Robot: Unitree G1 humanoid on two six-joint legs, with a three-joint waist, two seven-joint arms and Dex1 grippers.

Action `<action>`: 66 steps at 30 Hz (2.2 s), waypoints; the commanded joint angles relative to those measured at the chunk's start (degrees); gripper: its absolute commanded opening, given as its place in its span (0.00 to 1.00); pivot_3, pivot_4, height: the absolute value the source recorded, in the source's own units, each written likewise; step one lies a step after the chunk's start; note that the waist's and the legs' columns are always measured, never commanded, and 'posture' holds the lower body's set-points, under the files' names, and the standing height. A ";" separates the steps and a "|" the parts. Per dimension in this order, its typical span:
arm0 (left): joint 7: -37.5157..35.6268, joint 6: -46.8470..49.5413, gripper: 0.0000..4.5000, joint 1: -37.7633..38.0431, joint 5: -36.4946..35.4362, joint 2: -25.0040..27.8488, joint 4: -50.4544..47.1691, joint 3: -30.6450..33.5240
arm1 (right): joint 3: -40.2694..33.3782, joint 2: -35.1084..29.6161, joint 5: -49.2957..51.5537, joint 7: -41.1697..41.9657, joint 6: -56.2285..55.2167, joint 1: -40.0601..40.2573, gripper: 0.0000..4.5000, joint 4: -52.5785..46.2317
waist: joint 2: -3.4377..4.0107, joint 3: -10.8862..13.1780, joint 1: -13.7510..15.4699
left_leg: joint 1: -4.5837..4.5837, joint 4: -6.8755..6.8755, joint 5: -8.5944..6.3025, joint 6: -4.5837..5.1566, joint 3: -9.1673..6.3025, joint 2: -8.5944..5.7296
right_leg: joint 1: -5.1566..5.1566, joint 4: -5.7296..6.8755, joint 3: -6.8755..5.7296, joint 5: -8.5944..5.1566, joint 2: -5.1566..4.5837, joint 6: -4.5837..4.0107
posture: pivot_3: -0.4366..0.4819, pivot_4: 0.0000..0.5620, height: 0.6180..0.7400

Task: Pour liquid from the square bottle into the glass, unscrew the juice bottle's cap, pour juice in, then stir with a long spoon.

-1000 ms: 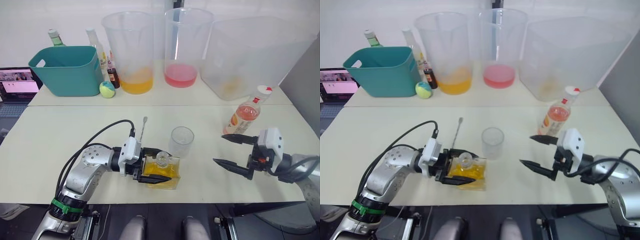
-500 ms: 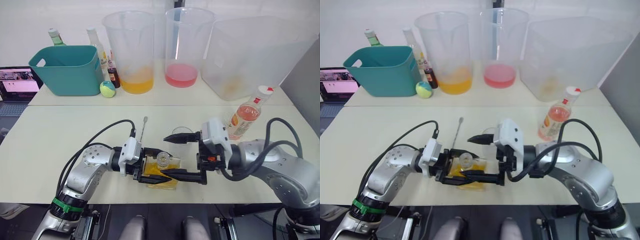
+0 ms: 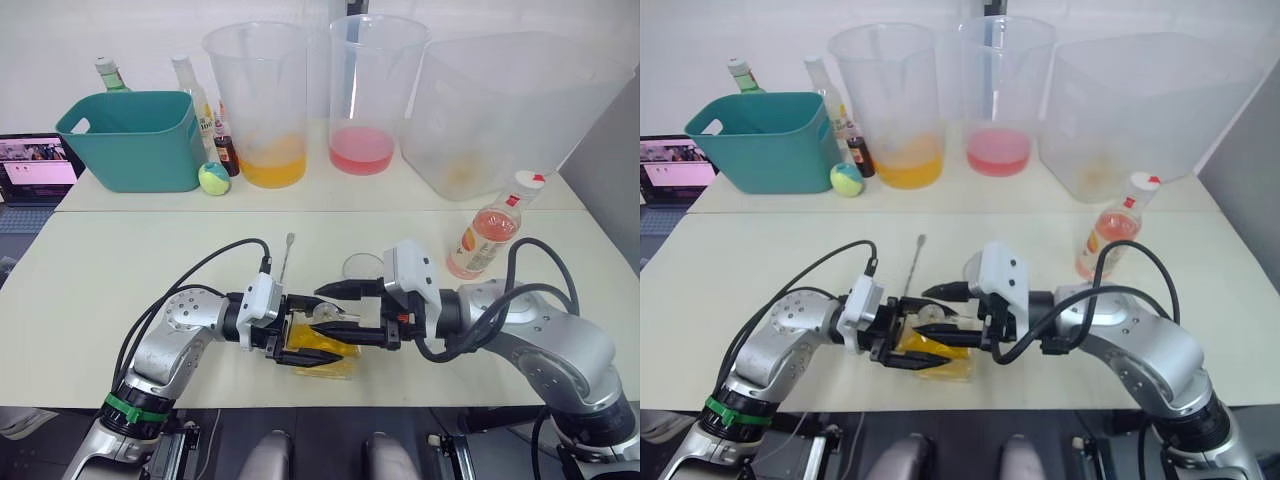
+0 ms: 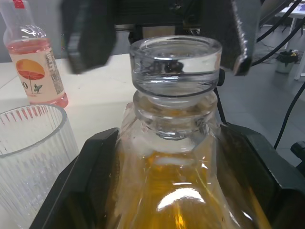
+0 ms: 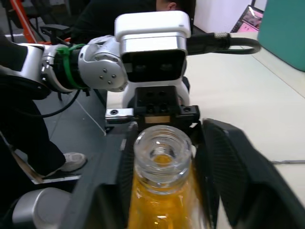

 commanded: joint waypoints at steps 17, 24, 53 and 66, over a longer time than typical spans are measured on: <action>-2.09 0.37 0.63 1.32 1.06 3.01 -0.45 -1.39 | -4.00 0.14 -10.01 1.65 -12.73 -0.56 0.23 -1.44 | 0.02 -0.01 -0.15 | 0.04 -0.03 0.00 0.00 0.00 0.04 | -0.01 0.01 0.01 0.00 0.04 -0.01 | 0.48 0.27 0.98; -2.04 0.02 0.63 1.44 1.07 2.97 -0.17 -1.45 | -12.57 -0.60 -2.64 0.55 -9.77 2.66 0.23 -1.20 | 0.02 -0.01 -0.13 | 0.05 -0.05 0.00 0.00 0.00 0.05 | -0.01 0.00 0.02 0.01 0.05 -0.02 | 0.48 0.27 0.98; 1.08 -1.03 0.63 0.03 1.87 1.39 -0.23 -0.98 | -30.54 8.01 -23.53 -4.40 -38.68 33.47 0.23 40.73 | 0.24 -0.13 0.17 | 0.84 -0.10 -0.11 0.18 0.13 0.05 | 1.04 -0.42 0.06 -0.01 0.04 0.01 | 0.48 0.27 0.98; 0.86 0.09 0.63 -2.51 1.61 1.38 0.92 -0.26 | -31.49 7.90 -22.28 -5.38 -39.60 31.53 0.98 38.14 | 0.38 -0.10 0.10 | 0.73 -0.10 -0.13 0.21 0.13 0.03 | 0.96 -0.45 0.09 -0.01 0.04 0.02 | 0.48 0.27 0.98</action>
